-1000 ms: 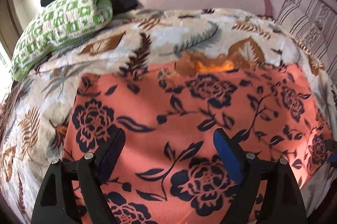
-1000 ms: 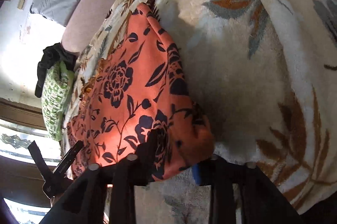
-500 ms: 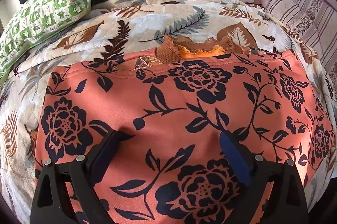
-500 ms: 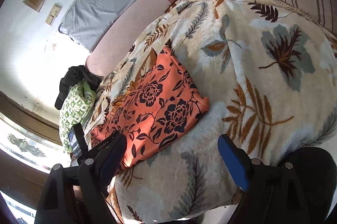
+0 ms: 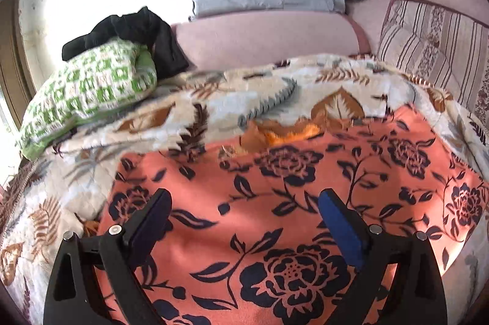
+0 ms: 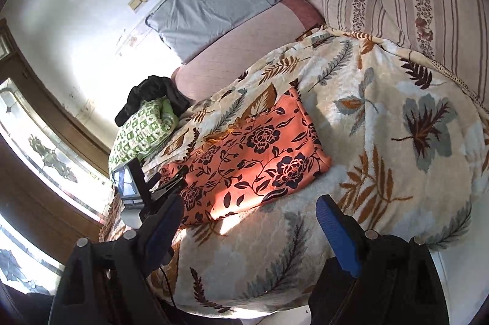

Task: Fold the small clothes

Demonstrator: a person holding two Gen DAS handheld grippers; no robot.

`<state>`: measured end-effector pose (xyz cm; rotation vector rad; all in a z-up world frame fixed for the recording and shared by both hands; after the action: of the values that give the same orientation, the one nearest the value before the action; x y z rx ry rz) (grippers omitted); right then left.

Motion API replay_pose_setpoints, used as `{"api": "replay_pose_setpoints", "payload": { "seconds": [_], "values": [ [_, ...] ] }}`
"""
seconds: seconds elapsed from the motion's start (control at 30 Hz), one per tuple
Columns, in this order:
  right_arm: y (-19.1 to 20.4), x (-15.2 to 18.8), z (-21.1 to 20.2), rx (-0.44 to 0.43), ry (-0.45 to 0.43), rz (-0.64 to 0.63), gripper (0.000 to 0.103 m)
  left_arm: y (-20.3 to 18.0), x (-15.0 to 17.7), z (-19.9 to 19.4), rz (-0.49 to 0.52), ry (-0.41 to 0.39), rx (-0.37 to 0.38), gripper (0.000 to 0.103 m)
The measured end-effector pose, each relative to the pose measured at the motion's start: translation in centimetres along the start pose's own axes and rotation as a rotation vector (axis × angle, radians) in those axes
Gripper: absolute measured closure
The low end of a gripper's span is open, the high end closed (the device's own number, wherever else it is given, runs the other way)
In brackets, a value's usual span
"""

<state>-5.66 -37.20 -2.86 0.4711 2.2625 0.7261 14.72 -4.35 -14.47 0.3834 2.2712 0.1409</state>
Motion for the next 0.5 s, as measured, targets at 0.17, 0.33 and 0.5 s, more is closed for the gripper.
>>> {"api": "replay_pose_setpoints", "payload": {
  "seconds": [0.17,0.33,0.5],
  "values": [
    [2.4,0.0,-0.1,0.001,0.001,-0.097,0.013,1.4,2.4,2.9,-0.088,0.140,0.087,0.006],
    [4.2,0.0,0.0,0.009,0.013,-0.142,0.013,1.6,2.5,2.9,-0.086,0.127,0.100,0.006],
    [5.5,-0.5,-0.5,0.003,-0.004,-0.123,0.013,1.9,2.5,2.5,-0.104,0.112,0.114,0.006]
  ]
}}
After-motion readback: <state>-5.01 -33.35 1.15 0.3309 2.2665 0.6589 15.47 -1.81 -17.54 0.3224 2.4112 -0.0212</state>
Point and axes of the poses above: each gripper's, at about its wrist camera, not at the fingertips, and z roughly the way its jaws point, y to its left, x to its underside, the point moved 2 cm from there along z, roughly the way its jaws point, and after that the axes turned 9 degrees about z, right-handed, at the moved point
